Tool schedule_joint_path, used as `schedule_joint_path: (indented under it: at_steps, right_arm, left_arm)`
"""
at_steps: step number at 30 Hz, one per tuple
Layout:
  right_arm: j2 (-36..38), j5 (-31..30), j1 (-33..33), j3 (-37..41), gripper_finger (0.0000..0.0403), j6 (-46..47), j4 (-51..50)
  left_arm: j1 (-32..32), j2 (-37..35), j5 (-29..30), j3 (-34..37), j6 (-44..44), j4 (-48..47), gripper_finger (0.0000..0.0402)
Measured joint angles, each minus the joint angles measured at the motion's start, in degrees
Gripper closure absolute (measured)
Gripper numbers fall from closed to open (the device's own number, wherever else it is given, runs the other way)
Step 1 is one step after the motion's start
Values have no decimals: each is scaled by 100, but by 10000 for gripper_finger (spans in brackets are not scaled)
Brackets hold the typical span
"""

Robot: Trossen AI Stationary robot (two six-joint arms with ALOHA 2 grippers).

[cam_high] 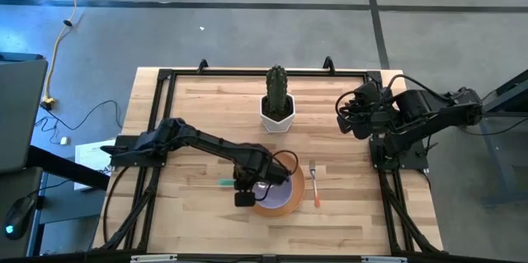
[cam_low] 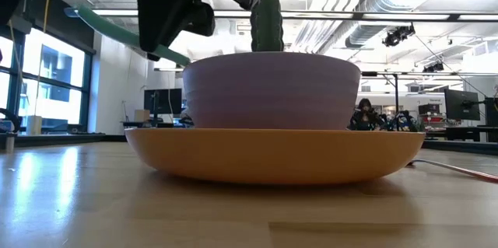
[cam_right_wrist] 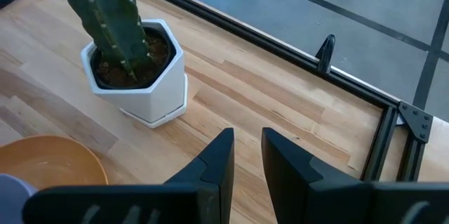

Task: Set table place
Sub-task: Put the blue spoon into the purple bowl

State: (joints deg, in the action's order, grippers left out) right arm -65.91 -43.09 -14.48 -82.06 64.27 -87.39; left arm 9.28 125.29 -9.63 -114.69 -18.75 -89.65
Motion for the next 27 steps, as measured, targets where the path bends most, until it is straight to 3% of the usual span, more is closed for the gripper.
schedule_joint_path:
  at_steps: [27]
  right_arm:
    - [0, -10, -1, 4, 336, 175, 0]
  left_arm:
    - [-103, 119, 24, -4, 345, 656, 365]
